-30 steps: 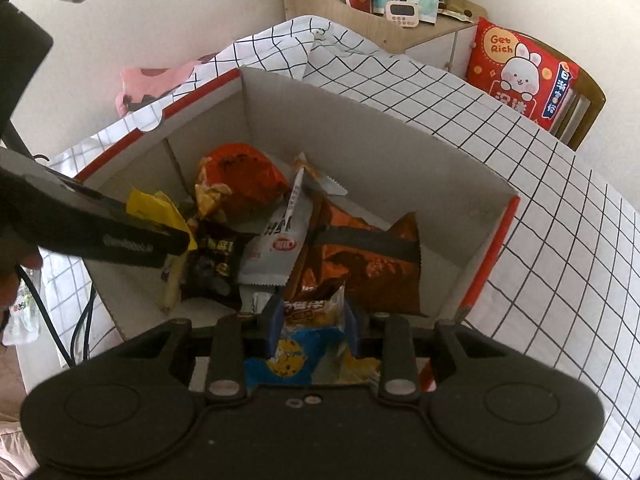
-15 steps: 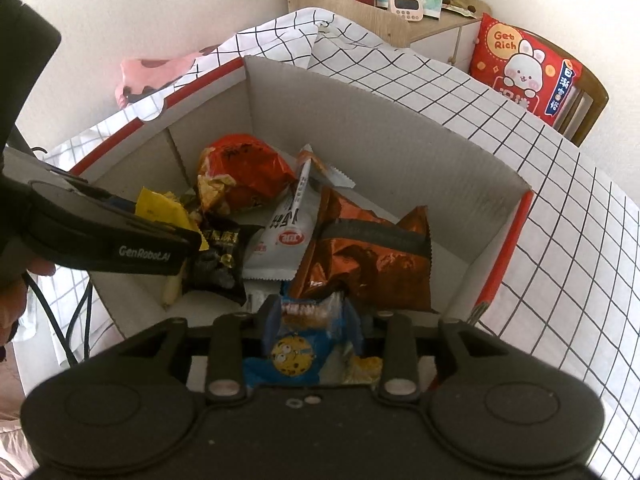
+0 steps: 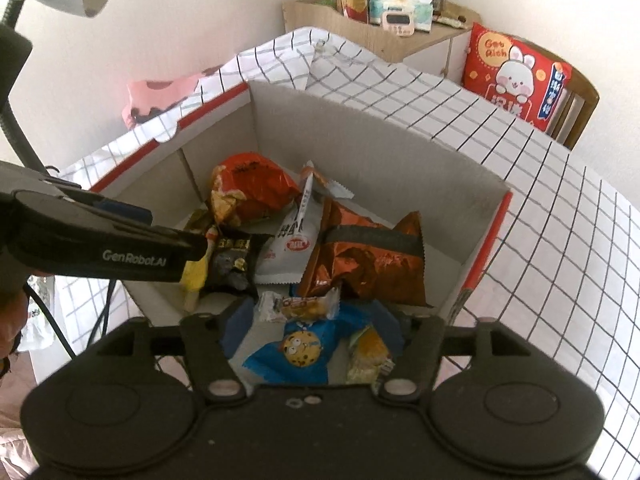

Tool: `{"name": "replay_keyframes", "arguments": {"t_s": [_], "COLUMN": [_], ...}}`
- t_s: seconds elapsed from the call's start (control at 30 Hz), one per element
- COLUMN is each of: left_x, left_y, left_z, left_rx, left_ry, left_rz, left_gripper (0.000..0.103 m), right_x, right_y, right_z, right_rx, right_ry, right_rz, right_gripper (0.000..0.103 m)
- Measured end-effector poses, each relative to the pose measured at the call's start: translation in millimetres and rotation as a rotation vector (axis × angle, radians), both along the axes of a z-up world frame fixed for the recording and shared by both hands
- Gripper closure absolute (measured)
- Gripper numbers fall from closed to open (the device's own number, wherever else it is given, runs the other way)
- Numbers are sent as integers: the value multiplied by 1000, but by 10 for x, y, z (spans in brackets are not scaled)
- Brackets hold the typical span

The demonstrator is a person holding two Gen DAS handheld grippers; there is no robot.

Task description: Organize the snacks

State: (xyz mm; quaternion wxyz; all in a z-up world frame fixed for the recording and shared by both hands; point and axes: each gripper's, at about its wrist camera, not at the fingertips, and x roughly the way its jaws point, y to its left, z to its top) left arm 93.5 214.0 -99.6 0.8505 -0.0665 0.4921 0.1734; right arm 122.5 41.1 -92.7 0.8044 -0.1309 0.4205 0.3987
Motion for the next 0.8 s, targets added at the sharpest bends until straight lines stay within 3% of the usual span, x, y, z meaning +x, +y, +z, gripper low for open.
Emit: {"name": "replay_keyframes", "arguments": {"t_s": [0.1, 0.4, 0.8], "left_x": [-77, -299, -676], "left_y": [-52, -244, -594], "left_z": [84, 376, 799], "left_rx": [4, 8, 6], "left_ry": [-21, -117, -276], "left_rz": [-12, -33, -54], "left_gripper": [40, 31, 19], "right_x": [-25, -114, -325], "right_y": [-79, -384, -899], "right_z": [76, 356, 782], "right_rx": [33, 144, 295], "right_ry": [-10, -29, -123], "right_rz": [-5, -18, -63], "right_gripper": [21, 12, 0]}}
